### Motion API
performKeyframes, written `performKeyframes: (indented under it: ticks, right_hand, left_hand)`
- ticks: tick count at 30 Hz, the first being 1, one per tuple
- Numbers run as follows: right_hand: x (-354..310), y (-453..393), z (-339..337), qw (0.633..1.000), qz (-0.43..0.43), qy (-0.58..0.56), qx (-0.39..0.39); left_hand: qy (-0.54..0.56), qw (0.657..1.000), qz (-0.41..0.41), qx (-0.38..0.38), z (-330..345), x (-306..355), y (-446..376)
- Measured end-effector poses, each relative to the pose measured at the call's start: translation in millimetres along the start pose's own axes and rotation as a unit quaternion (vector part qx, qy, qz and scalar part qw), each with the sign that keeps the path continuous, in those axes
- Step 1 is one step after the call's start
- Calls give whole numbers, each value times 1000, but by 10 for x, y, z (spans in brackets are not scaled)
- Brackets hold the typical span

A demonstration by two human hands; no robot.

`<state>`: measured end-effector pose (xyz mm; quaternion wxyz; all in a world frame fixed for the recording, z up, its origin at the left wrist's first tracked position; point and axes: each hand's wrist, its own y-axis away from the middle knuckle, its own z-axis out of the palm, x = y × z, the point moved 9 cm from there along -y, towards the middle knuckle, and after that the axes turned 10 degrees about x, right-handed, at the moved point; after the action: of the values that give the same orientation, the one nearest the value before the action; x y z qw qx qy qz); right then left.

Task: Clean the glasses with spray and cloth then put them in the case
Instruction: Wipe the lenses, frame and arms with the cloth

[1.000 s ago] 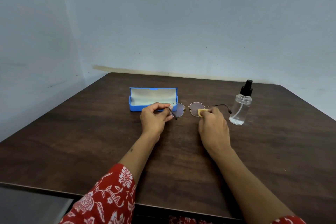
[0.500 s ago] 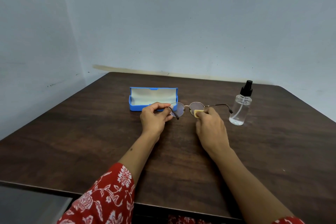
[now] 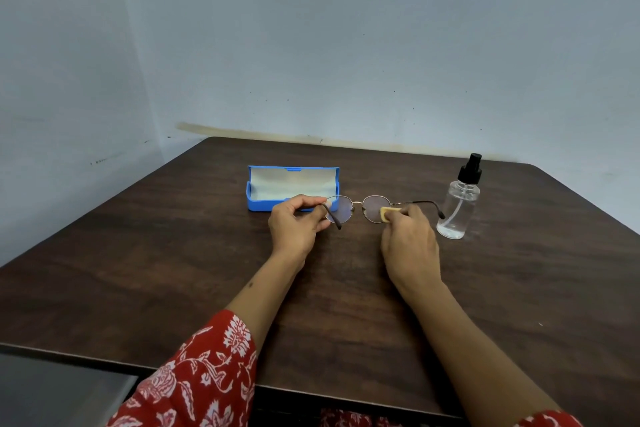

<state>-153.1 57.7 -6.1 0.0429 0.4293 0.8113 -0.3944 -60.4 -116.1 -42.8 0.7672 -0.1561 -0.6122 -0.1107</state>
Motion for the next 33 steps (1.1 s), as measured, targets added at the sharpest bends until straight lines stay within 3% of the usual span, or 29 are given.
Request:
performKeyframes:
  ticks: [6, 11, 17, 21, 27, 31, 33]
  right_hand:
    - [-146, 27, 100, 997, -64, 7, -44]
    - [24, -10, -11, 1000, 5, 0, 2]
    - [-151, 20, 77, 997, -70, 0, -32]
    - [20, -21, -29, 1000, 5, -3, 12]
    - [-131, 16, 76, 998, -61, -5, -36]
    - [19, -13, -8, 1000, 4, 3, 1]
    - [-9, -7, 4, 1000, -8, 1, -7]
  left_hand:
    - [2, 1000, 5, 3, -1, 27, 7]
    - [6, 1000, 6, -1, 7, 43, 26]
    - [7, 1000, 10, 0, 3, 51, 20]
    - [4, 1000, 8, -6, 20, 47, 22]
    - [6, 1000, 15, -2, 10, 62, 29]
    - [8, 1000, 15, -4, 11, 65, 40]
    - [7, 1000, 16, -5, 13, 68, 42]
